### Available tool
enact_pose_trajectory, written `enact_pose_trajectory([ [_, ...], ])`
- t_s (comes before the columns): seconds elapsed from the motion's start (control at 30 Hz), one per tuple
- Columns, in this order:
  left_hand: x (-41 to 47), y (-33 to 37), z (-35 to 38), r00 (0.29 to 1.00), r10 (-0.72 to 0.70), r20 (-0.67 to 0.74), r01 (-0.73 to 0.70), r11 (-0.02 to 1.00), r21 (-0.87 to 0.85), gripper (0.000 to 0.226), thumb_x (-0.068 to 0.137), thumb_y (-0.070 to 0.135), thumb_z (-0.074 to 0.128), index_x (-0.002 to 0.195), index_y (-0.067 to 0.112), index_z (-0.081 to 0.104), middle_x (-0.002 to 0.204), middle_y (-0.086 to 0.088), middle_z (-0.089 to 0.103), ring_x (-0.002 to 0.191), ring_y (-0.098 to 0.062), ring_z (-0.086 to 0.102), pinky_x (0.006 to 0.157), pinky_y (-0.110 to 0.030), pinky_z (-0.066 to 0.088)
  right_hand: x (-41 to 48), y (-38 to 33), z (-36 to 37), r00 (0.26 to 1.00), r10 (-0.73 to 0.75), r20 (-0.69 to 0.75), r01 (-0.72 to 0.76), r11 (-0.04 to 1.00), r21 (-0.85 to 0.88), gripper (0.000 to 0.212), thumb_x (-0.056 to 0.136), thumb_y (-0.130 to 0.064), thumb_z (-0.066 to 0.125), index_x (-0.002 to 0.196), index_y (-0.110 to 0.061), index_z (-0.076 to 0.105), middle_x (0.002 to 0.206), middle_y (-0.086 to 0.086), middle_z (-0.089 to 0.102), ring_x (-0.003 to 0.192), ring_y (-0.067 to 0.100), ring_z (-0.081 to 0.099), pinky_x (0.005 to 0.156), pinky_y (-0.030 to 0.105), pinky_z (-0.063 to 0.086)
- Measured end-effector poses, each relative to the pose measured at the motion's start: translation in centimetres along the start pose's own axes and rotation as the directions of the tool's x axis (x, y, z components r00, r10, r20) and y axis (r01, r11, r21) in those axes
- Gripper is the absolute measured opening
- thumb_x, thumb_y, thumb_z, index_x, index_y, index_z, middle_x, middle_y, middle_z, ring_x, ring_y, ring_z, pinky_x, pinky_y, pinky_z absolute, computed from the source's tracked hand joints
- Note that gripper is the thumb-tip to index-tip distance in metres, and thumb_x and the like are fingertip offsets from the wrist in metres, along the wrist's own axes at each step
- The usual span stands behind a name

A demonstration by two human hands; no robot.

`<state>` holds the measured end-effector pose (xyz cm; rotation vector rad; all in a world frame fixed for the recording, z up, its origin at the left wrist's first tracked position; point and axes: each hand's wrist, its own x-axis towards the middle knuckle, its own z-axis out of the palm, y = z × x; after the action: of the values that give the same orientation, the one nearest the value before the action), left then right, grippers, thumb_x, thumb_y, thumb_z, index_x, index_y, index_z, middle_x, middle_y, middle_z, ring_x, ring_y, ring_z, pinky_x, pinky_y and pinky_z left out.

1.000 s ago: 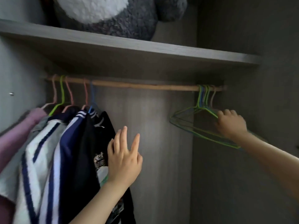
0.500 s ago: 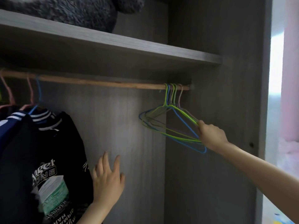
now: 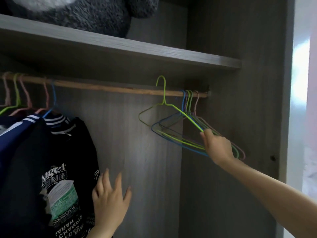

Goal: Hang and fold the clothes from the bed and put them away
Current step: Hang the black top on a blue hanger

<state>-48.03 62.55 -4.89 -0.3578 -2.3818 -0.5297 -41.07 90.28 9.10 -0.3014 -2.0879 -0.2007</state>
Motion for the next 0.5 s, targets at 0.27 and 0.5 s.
enact_pose_trajectory([
  [0.27,0.2,-0.9,0.3,0.996,0.074,-0.054,-0.078,0.994,-0.074,0.109,0.021,0.016,0.094,0.123,0.003,0.057,0.121,-0.039,0.052,0.102,-0.056,0.056,0.069,-0.062,0.049,-7.5,0.3,-1.7,0.966,-0.139,-0.219,0.174,0.973,0.151,0.021,0.093,-0.02,0.048,0.077,-0.014,0.034,0.033,0.004,0.042,0.027,0.03,0.043,0.032,0.023,0.019],
  [0.5,0.8,-4.8,-0.3,0.975,0.213,-0.066,-0.215,0.976,-0.035,0.124,0.029,0.021,0.095,0.136,0.01,0.035,0.131,-0.039,0.043,0.113,-0.057,0.047,0.083,-0.066,0.041,-15.0,-1.2,-5.3,0.994,-0.108,-0.018,0.108,0.953,0.282,0.038,0.097,-0.052,0.023,0.079,-0.02,0.031,0.045,-0.008,0.027,0.035,0.02,0.03,0.039,0.026,0.024],
])
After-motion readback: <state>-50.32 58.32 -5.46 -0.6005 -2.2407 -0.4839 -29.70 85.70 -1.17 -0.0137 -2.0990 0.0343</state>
